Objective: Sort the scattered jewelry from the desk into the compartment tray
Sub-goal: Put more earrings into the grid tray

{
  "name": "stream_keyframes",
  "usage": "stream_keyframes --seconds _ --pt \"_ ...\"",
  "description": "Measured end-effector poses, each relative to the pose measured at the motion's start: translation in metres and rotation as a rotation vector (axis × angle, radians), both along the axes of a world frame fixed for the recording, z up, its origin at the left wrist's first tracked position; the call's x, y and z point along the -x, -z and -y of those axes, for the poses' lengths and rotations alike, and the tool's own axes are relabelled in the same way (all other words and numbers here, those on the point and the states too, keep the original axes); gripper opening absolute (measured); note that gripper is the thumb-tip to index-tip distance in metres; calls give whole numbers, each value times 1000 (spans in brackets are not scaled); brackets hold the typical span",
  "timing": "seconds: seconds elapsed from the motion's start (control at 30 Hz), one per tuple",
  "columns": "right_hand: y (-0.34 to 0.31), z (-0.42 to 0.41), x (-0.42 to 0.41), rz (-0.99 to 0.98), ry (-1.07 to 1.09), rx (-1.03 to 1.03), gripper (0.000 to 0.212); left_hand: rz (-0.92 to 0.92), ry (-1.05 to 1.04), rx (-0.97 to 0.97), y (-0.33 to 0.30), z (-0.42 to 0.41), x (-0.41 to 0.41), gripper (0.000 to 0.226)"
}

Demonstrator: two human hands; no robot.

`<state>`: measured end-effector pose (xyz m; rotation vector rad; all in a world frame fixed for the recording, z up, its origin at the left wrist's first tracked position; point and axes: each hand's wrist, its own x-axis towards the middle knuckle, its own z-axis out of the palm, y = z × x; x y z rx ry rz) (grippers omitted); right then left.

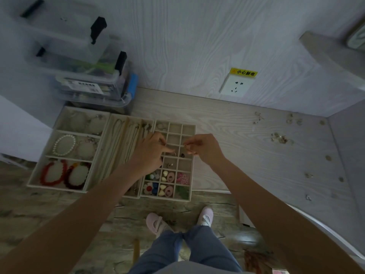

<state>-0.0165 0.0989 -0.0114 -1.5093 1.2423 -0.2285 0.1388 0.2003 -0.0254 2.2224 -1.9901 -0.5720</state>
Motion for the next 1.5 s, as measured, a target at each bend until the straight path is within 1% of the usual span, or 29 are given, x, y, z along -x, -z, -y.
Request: stream_keyframes --seconds 0.07,0.17,0.27,0.47,0.73,0.93,1.13,1.23,1.4,1.5 --pt "0 -1 -4 -57 -34 50 14 -38 -42 23 -1 -1 -2 56" --pt "0 -5 -13 -90 -69 85 11 -41 -78 27 -4 -3 -4 55" --pt "2 -13 -23 -144 -115 179 9 -37 -116 28 -5 -4 -7 56" --pt "5 -26 -34 -352 -237 346 12 -35 -154 41 -8 -8 -12 53" --pt "5 -35 -37 -500 -328 569 21 -49 -147 27 -9 -13 -12 51" --pt "11 -38 -38 -525 -356 614 21 31 -73 22 -11 -13 -7 54" --pt "14 -39 -40 -574 -406 676 23 78 -64 -12 -12 -13 -3 61" --pt "16 -43 -40 -603 -450 717 23 90 -58 -19 -12 -13 -3 60" --pt "19 -42 -37 -640 -412 743 19 105 -63 -31 -13 -13 -2 57" --pt "20 -43 -38 -619 -396 726 18 107 -63 -42 -13 -13 -2 56"
